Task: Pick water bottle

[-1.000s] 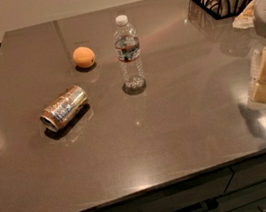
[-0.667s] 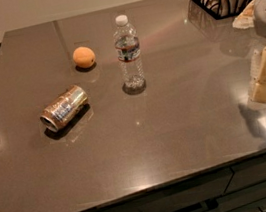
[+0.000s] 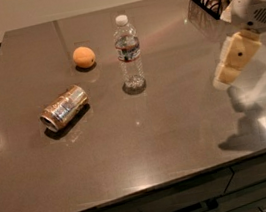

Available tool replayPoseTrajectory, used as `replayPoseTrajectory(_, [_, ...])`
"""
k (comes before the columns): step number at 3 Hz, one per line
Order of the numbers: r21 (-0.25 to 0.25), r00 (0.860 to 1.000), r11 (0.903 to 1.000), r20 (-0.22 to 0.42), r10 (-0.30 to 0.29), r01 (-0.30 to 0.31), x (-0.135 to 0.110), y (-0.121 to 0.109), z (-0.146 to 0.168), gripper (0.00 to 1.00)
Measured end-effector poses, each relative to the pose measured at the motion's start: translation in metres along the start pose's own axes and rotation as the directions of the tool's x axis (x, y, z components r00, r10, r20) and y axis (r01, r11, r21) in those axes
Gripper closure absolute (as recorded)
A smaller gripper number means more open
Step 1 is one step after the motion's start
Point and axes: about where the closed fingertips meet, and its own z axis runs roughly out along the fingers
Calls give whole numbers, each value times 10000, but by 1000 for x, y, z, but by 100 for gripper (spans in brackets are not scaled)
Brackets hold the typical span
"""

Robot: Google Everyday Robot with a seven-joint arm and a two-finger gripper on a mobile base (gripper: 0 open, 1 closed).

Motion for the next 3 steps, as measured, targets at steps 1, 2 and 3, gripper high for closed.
replayPoseTrajectory(1, [78, 9900, 9946, 969, 1025, -1038, -24, -27, 19, 0])
replayPoseTrajectory(2, [62, 9530, 9773, 2232, 2050, -2117, -65, -51, 36, 0])
replayPoseTrajectory(3, [1, 9253, 9677, 2929, 2409, -2520, -93, -64, 46, 0])
